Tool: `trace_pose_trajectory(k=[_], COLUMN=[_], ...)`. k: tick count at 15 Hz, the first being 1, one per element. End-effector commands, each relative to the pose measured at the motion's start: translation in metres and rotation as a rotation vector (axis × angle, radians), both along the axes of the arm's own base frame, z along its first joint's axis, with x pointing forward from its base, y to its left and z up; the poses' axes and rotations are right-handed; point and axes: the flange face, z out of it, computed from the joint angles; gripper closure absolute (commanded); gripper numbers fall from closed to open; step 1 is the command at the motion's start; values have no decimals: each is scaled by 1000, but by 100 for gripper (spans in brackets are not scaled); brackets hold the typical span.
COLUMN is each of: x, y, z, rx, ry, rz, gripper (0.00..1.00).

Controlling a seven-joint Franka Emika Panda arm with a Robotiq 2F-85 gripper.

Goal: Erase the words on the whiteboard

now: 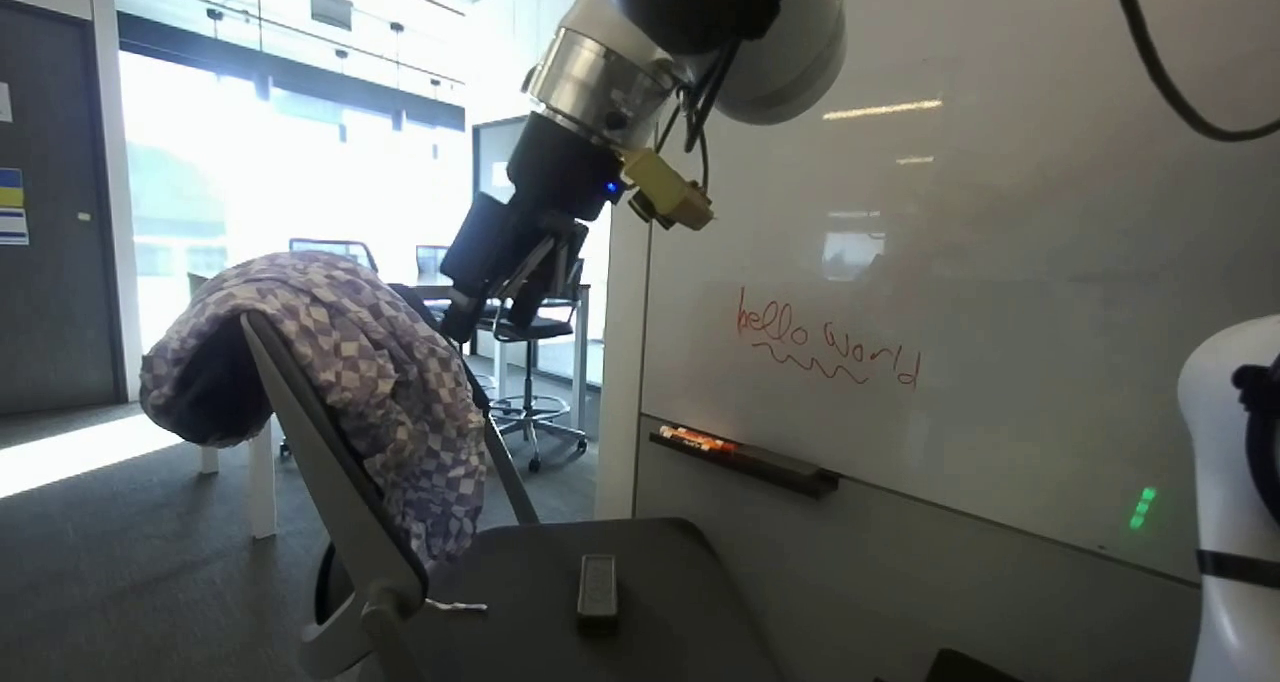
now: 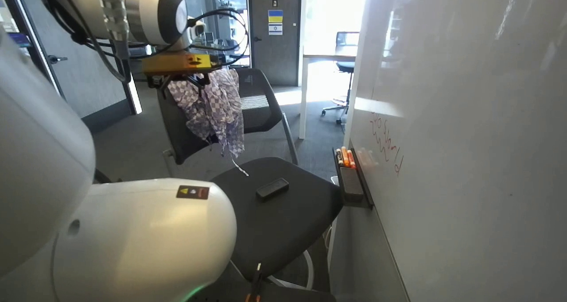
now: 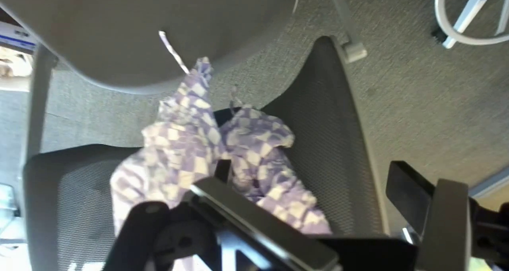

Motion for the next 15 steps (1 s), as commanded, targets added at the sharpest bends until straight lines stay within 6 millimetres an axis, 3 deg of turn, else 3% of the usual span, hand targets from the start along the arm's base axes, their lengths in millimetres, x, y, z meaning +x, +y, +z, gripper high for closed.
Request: trace_pose_trajectory(k=[1,3,5,11,12,13,15], x=[4,7,10,15,11,11,12], y=[-53,-75,-85,-92,-93,-93,-93], z=[14,12,-1,-84,-66,-79,-81], rx=[24,58,101,190,163,158,156], ry=[-20,-26,-33,-57,-32,-18,-11], rz=[-200,-307,-406,-701,-618,-631,-630], gripper=[0,0,0,0,0,0,0])
